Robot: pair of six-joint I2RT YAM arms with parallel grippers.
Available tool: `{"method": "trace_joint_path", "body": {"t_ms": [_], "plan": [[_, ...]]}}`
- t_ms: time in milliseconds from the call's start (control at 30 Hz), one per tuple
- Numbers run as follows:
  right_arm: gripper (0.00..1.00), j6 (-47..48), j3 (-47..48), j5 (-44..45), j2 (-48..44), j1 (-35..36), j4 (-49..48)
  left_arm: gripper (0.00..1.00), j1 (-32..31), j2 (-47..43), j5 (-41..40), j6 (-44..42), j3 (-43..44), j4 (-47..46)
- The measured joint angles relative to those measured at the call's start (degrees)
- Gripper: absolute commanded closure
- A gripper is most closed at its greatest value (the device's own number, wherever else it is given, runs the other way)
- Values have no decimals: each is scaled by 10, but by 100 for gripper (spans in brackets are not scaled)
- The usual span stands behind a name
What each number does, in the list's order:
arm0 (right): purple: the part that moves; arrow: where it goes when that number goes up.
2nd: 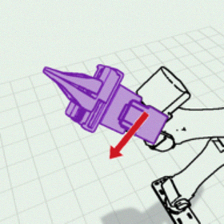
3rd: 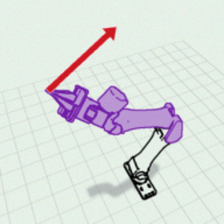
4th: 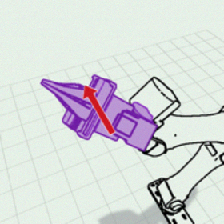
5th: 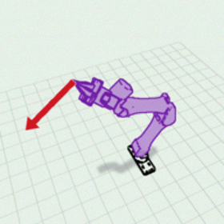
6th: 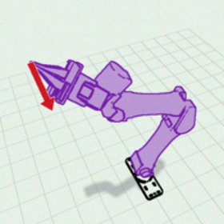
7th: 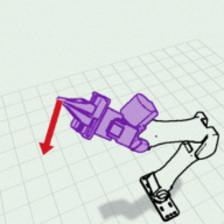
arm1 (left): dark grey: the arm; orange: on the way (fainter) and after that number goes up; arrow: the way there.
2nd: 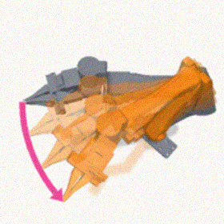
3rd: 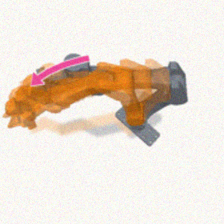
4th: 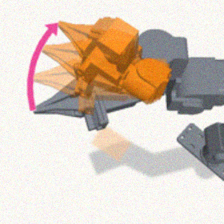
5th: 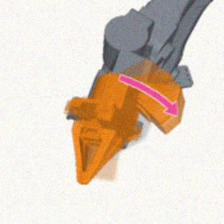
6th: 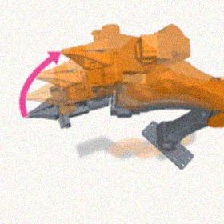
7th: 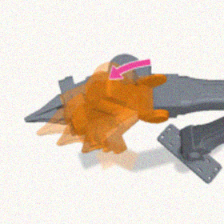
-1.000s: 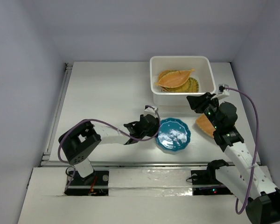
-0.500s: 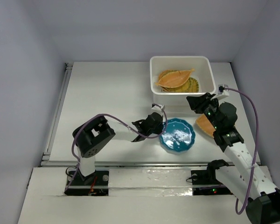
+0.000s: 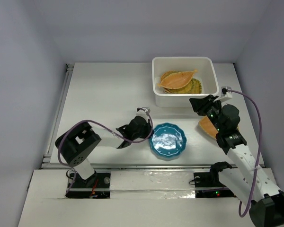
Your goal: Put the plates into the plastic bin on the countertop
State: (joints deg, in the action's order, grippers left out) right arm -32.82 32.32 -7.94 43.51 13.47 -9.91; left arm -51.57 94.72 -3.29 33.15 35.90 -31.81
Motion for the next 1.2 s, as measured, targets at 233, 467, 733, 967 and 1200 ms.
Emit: {"method": "trace_joint_path", "body": {"t_ms": [233, 467, 733, 967, 1200], "plan": [[67, 0, -5, 2, 17, 0, -5, 100, 25, -80, 35, 20, -63, -3], [67, 0, -5, 11, 23, 0, -9, 100, 71, -168, 75, 37, -107, -5], [67, -2, -9, 27, 9, 0, -9, 100, 118, -228, 102, 42, -110, 5], [67, -2, -13, 32, 6, 0, -8, 100, 146, -237, 137, 53, -110, 9], [67, -2, -13, 44, -16, 0, -7, 100, 178, -262, 179, 63, -98, 33]]}}
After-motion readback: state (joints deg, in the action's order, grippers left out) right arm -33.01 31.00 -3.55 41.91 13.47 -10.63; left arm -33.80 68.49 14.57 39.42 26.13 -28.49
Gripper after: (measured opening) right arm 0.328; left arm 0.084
